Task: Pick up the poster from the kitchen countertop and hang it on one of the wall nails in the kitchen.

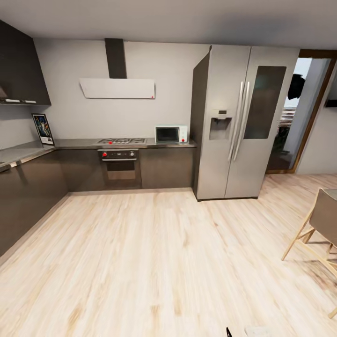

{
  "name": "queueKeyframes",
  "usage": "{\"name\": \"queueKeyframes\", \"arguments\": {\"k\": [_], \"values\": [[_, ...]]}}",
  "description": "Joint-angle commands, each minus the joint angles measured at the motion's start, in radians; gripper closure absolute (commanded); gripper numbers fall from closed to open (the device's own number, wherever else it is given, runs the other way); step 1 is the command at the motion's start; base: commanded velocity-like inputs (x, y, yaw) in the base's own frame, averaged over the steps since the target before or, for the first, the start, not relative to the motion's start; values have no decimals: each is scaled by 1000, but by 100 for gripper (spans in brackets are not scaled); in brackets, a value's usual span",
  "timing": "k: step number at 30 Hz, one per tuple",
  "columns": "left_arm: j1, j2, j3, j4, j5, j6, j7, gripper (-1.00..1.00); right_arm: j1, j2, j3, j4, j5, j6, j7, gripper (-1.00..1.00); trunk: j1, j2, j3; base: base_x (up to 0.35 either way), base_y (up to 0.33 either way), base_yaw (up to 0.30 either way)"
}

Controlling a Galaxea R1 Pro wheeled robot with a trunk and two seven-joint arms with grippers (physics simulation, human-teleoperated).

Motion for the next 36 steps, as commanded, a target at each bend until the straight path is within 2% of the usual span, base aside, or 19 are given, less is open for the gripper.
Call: {"name": "queueKeyframes", "arguments": {"k": [1,20,30,36], "values": [[0,-1,3,0,-7,3,-1,-100,0,0,2,1,0,-3,0,-100,0,0,-1,245,-208,125],[0,0,4,1,-7,4,-1,-100,0,0,-1,13,-2,-4,-2,-100,0,0,-1,304,-136,56],[0,0,5,1,-5,3,-1,-100,0,3,0,15,-3,-5,-3,-100,0,0,-6,333,-10,229],[0,0,20,1,-5,1,0,-100,0,4,0,15,-1,-5,-3,-100,0,0,-8,254,-1,272]]}}
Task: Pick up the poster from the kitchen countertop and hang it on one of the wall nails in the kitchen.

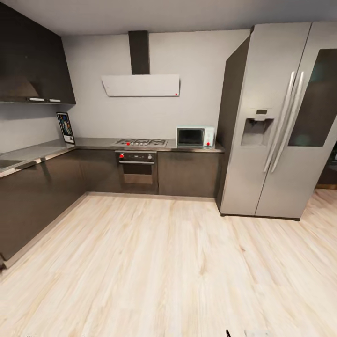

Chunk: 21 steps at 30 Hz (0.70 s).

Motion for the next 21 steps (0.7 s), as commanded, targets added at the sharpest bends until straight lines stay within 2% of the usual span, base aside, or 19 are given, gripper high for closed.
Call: {"name": "queueKeyframes", "arguments": {"k": [1,4,13,21], "values": [[0,0,7,-1,-8,-3,0,-100,0,0,1,1,0,-3,-1,-100,0,0,-1,123,0,275],[0,0,29,-1,-7,-4,-1,-100,0,0,2,1,1,-4,-1,-100,0,0,-2,67,0,276],[0,0,42,-2,-6,-6,0,-100,0,0,2,1,2,-4,-1,-100,0,0,-6,34,-7,276],[0,-2,46,-2,-6,-4,0,-100,0,0,3,1,1,-4,2,-100,0,0,-8,236,-146,124]]}}
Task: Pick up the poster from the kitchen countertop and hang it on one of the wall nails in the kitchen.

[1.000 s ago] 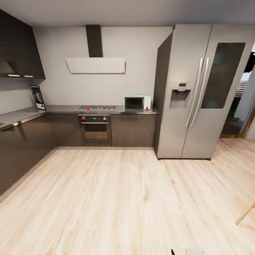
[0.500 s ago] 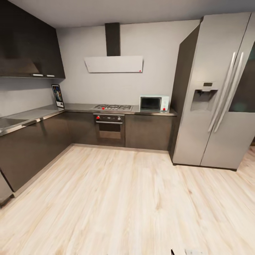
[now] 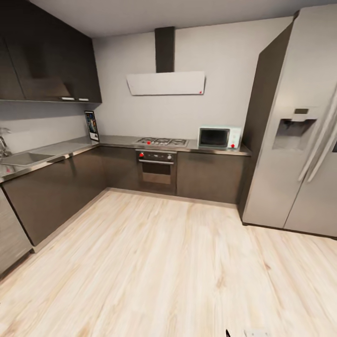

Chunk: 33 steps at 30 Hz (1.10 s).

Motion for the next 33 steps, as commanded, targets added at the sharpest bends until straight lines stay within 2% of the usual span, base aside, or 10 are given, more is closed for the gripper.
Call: {"name": "queueKeyframes", "arguments": {"k": [1,33], "values": [[0,-1,2,-1,-7,-2,0,-100,-1,0,0,1,0,-3,-1,-100,0,0,-1,276,-181,193],[0,-1,7,-1,-7,-2,0,-100,-1,0,1,2,2,-4,-3,-100,0,0,-12,283,-187,270]]}}
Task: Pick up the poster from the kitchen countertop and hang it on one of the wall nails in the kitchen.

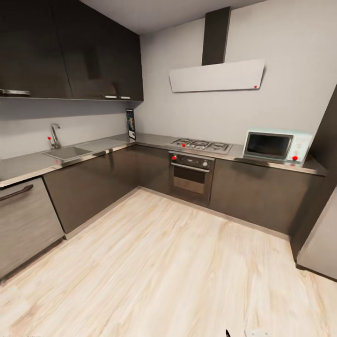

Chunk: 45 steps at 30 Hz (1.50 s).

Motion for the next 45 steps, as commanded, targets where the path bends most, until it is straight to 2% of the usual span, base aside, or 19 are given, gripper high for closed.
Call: {"name": "queueKeyframes", "arguments": {"k": [1,33,45], "values": [[0,-1,2,-1,-7,-2,0,-100,-1,0,1,1,0,-3,-1,-100,1,0,-1,284,-188,278],[0,-1,15,-1,-7,-2,0,-100,-1,1,1,2,0,-3,-2,-100,1,0,-17,285,-186,277],[0,-1,25,-1,-6,-2,-1,-100,-1,1,-1,2,0,-3,-2,-100,1,0,-23,321,-70,276]]}}
